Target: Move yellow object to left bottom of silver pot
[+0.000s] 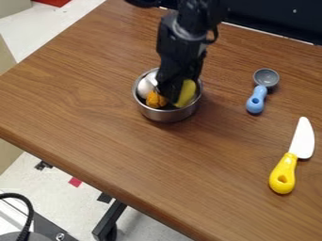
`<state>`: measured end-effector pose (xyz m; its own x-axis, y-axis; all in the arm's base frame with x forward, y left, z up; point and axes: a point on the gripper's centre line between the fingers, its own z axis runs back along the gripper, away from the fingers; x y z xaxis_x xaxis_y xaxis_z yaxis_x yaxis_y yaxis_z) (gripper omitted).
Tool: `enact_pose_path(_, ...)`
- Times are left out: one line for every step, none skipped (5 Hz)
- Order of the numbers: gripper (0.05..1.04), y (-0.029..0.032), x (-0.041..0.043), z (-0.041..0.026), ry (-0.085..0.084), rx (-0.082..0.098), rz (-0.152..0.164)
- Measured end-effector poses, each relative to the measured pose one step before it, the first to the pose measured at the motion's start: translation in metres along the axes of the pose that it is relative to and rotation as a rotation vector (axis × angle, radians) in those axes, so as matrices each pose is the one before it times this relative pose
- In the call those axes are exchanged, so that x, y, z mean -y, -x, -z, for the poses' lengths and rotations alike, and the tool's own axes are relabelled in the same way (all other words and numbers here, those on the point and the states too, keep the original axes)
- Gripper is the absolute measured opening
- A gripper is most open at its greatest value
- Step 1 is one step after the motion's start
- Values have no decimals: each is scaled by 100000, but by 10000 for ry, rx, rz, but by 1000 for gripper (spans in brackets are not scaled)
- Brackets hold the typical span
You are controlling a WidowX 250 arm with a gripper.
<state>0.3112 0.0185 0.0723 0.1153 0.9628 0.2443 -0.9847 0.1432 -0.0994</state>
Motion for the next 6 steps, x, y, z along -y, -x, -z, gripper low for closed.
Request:
enact_pose_path(519, -1336, 178, -1637, 309, -478, 298)
enact_pose_path(519, -960, -22, -767, -92, -483, -33)
enact_pose_path(519, 166, 322, -1387, -79, -285, 385)
enact_pose_path(519, 145, 465, -1916, 67, -427, 419)
enact_pose_path(519, -709, 213, -1304, 67, -386, 209)
enact_pose_path(519, -1105, -325, -592, -46, -93, 437)
